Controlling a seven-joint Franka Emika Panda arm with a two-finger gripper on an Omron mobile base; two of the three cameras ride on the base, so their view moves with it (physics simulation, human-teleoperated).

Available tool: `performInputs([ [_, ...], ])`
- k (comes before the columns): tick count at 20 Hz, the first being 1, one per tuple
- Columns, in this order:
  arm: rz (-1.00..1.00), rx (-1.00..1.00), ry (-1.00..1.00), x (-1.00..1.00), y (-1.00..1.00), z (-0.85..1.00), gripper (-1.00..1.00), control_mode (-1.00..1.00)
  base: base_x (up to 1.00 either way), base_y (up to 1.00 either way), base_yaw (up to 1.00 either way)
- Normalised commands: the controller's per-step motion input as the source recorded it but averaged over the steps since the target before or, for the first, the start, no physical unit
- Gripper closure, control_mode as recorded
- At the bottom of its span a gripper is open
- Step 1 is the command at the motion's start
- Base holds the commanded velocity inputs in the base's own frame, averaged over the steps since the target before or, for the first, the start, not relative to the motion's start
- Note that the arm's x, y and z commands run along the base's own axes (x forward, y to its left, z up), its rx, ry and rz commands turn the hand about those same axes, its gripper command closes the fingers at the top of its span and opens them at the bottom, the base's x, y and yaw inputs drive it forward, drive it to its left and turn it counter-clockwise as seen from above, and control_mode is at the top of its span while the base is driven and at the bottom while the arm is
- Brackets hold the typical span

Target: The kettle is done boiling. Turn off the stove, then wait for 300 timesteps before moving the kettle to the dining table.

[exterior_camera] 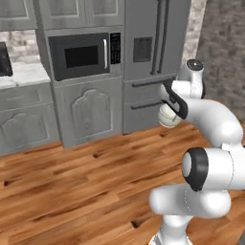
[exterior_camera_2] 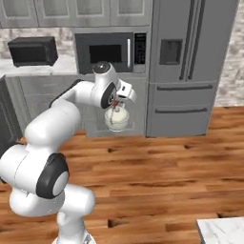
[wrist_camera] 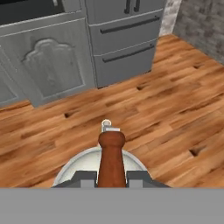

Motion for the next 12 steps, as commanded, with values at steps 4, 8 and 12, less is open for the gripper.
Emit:
performInputs([
  [4,0.0,0.0,0.0,0.0,0.0,0.0,1.0,1.0,0.04,0.01,-0.46],
  [8,0.0,0.0,0.0,0.0,0.0,0.0,1.0,1.0,0.03,0.08,-0.5],
  [12,0.0,0.0,0.0,0.0,0.0,0.0,1.0,1.0,0.02,0.24,-0.5],
])
